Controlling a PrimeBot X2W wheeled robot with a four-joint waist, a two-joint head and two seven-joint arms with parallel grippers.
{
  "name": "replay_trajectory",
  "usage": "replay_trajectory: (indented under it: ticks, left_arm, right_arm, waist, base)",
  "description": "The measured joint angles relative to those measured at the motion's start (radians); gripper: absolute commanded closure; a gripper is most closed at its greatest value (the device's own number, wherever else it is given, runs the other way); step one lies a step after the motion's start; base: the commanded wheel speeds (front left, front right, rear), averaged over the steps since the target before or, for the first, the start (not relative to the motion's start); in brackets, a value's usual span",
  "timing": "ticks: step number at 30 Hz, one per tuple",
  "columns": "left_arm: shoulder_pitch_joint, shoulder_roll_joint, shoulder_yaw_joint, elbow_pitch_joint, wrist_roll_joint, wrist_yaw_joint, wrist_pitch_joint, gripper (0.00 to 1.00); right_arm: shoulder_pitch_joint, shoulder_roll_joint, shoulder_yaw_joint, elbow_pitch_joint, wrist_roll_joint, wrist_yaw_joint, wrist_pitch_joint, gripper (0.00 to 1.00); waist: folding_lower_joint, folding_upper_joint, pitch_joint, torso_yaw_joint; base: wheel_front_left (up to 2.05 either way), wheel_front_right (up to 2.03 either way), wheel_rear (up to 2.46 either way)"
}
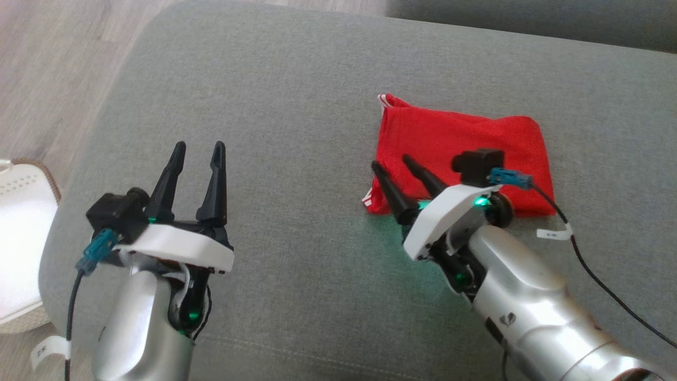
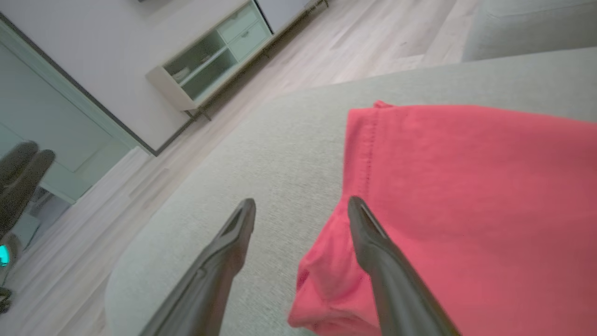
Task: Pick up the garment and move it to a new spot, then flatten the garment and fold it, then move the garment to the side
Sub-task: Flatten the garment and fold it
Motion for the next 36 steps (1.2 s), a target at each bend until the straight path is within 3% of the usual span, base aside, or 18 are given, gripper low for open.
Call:
replay_trajectory:
  ticks: [5,9,14,17,21,24,28,36]
  left_arm:
    - [0.001,0.0,0.008,0.001,0.0,0.0,0.0,0.0]
    - [0.005,0.001,0.017,-0.001,0.0,0.0,0.0,0.0]
    - [0.021,0.001,0.024,-0.014,0.003,0.0,0.0,0.0]
    - [0.021,0.001,0.031,-0.034,0.008,0.0,0.0,0.0]
    - [0.021,-0.001,0.04,-0.056,0.013,0.0,0.0,0.0]
    - [0.023,-0.003,0.063,-0.075,0.023,0.0,0.0,0.0]
    - [0.049,-0.007,0.086,-0.095,0.042,0.0,0.0,0.0]
    - [0.133,-0.008,0.119,-0.124,0.057,0.0,0.0,0.0]
  right_arm:
    - [-0.002,0.001,0.083,-0.037,0.062,0.0,-0.041,0.0]
    - [-0.025,0.001,0.082,-0.011,0.054,0.0,-0.102,0.0]
    - [-0.081,-0.011,0.019,0.055,-0.065,0.0,-0.148,0.0]
    - [-0.084,-0.058,-0.028,0.065,-0.159,0.0,-0.157,0.0]
    - [-0.07,-0.137,-0.161,0.021,-0.307,0.0,-0.158,0.0]
    - [0.015,-0.153,-0.321,-0.074,-0.445,0.0,-0.158,0.0]
    - [0.147,-0.122,-0.48,-0.163,-0.579,0.0,-0.159,0.0]
    - [0.303,-0.017,-0.65,-0.311,-0.729,0.0,-0.16,0.0]
  waist:
    - [0.0,0.0,-0.01,-0.026]
    - [0.0,0.0,-0.023,-0.061]
    - [0.0,0.0,-0.04,-0.116]
    - [-0.0001,0.0,-0.048,-0.151]
    - [0.0,0.0,-0.054,-0.195]
    - [0.0,0.0,-0.054,-0.233]
    - [0.0,0.0,-0.056,-0.263]
    - [-0.0001,0.0,-0.065,-0.291]
  base:
    - [0.0,0.0,0.0]
    - [0.0,0.0,0.0]
    - [0.0,0.0,0.0]
    - [0.0,0.0,0.0]
    - [0.0,0.0,0.0]
    - [0.0,0.0,0.0]
    - [0.0,0.0,0.0]
    - [0.0,0.0,0.0]
